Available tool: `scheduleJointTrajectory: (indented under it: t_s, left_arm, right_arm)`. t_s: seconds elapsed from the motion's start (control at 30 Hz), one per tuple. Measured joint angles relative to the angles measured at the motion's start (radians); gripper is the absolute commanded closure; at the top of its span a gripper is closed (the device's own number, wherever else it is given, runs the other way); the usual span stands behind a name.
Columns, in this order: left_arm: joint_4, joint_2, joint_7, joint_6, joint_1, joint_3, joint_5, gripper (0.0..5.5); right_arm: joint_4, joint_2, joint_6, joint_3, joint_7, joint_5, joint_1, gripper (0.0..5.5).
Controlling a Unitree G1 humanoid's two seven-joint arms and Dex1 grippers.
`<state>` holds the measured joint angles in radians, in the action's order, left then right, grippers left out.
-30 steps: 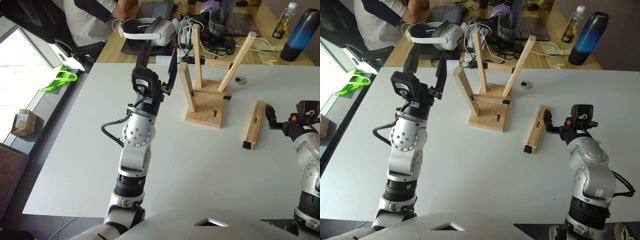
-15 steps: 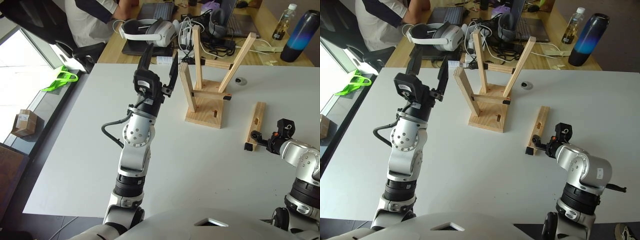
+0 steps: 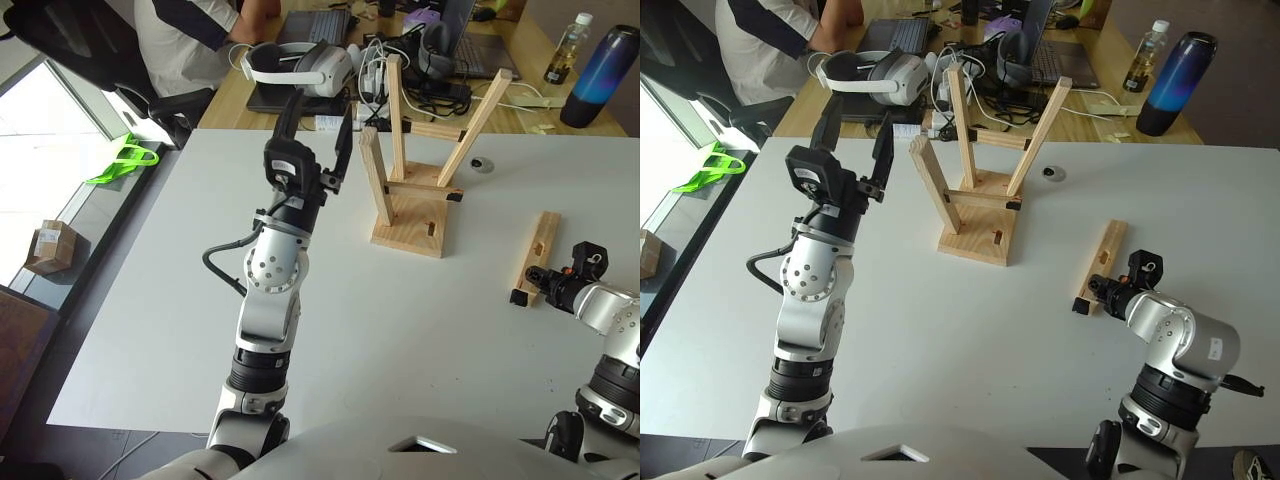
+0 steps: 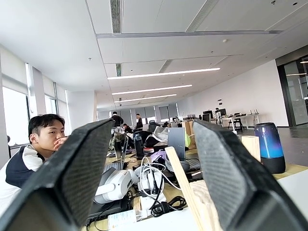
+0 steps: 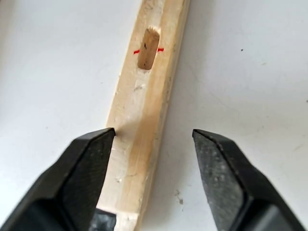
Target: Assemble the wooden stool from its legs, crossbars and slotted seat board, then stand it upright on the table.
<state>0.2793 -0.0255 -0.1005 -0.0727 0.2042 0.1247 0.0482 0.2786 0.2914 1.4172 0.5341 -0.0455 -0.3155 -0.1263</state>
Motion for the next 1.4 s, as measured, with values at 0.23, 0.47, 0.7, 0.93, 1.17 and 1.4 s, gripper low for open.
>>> scheduleJointTrajectory:
  t_s: [0.23,0.47,0.7,0.93,1.17,1.4]
  left_arm:
    - [-0.018,0.0,0.0,0.001,0.0,-0.007,-0.006,2.42]
    - [-0.018,0.001,0.0,0.003,0.0,-0.007,-0.013,2.42]
    - [-0.017,0.004,0.0,0.013,0.0,-0.006,-0.018,2.42]
    - [-0.016,0.003,0.0,0.017,0.0,-0.007,-0.02,2.42]
    - [-0.016,0.005,0.003,0.017,0.003,-0.007,-0.02,2.42]
    - [-0.017,0.006,0.005,0.017,0.006,-0.008,-0.02,2.42]
  right_arm:
    - [0.033,-0.042,-0.066,0.003,0.038,0.037,0.002,2.38]
    - [0.06,-0.058,-0.223,-0.019,0.011,0.04,0.024,1.1]
    - [-0.012,-0.054,-0.094,-0.022,0.023,0.033,-0.002,0.14]
    - [-0.044,-0.027,-0.009,-0.042,0.039,0.082,-0.036,0.43]
    - [-0.058,0.026,0.022,-0.077,0.025,0.111,-0.031,1.82]
    - [-0.057,0.026,0.018,-0.077,0.016,0.124,-0.026,2.95]
